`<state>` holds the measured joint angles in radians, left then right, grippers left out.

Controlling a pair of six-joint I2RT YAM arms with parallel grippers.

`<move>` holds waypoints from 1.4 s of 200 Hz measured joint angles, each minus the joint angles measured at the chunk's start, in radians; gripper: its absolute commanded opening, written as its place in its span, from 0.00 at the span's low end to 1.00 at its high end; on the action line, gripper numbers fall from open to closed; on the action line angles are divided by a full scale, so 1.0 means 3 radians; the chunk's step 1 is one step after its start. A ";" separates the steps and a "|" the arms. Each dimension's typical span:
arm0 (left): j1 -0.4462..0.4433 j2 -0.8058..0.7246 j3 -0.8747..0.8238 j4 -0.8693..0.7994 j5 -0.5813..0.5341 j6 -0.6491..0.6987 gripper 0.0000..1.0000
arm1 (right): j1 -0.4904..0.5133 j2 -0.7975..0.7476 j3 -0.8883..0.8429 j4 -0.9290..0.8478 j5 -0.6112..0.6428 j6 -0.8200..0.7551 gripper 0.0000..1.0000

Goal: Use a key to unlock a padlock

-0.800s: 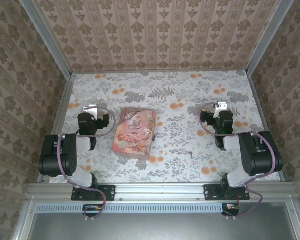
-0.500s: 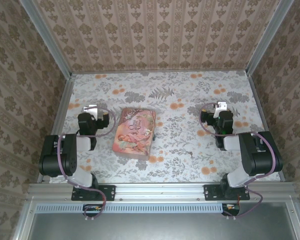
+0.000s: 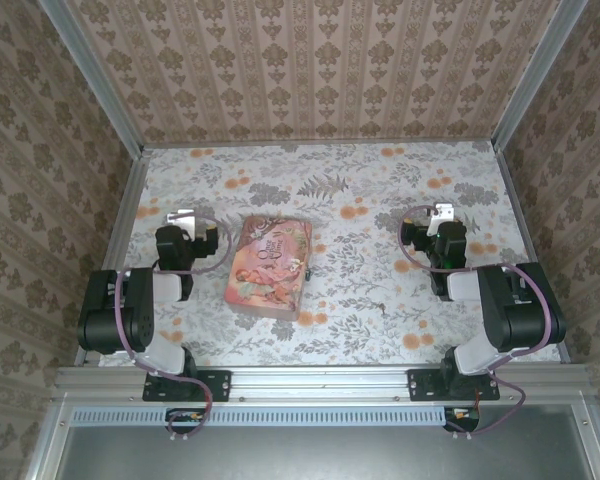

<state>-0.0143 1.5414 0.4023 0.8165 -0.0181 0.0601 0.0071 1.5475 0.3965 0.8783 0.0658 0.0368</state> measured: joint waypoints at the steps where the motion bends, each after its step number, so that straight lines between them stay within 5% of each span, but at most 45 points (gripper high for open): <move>1: 0.0000 0.0000 0.0000 0.0000 0.0000 0.0000 1.00 | 0.0000 0.0000 0.0000 0.0000 0.0000 -0.0001 1.00; 117: -0.0017 0.0000 0.0000 -0.0001 -0.0013 0.0000 1.00 | -0.0003 -0.0008 -0.0004 0.0001 -0.0001 0.0001 1.00; 138: -0.0046 -0.0107 0.0000 -0.0118 -0.0079 -0.0001 1.00 | -0.0001 -0.0324 -0.0079 -0.0203 0.0028 0.0027 0.99; 209: -0.0142 -0.1310 0.0837 -0.1914 -0.0478 -0.0422 1.00 | -0.0130 -0.1965 0.0008 -0.1389 0.0000 0.1041 1.00; 251: -0.0375 -0.1602 0.1158 -0.3048 -0.0468 -0.1208 1.00 | -0.0167 -0.1813 0.0188 -0.1951 -0.0687 0.1525 1.00; 280: -0.0820 -0.1645 0.1160 -0.3775 -0.0463 -0.1755 1.00 | 0.0046 -0.1338 0.0752 -0.2412 -0.1068 0.1631 0.99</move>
<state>-0.2604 1.0477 0.7502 -0.3161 -0.1570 -0.4664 0.0208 1.1461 0.6220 0.1547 -0.2546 0.5262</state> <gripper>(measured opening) 0.999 0.994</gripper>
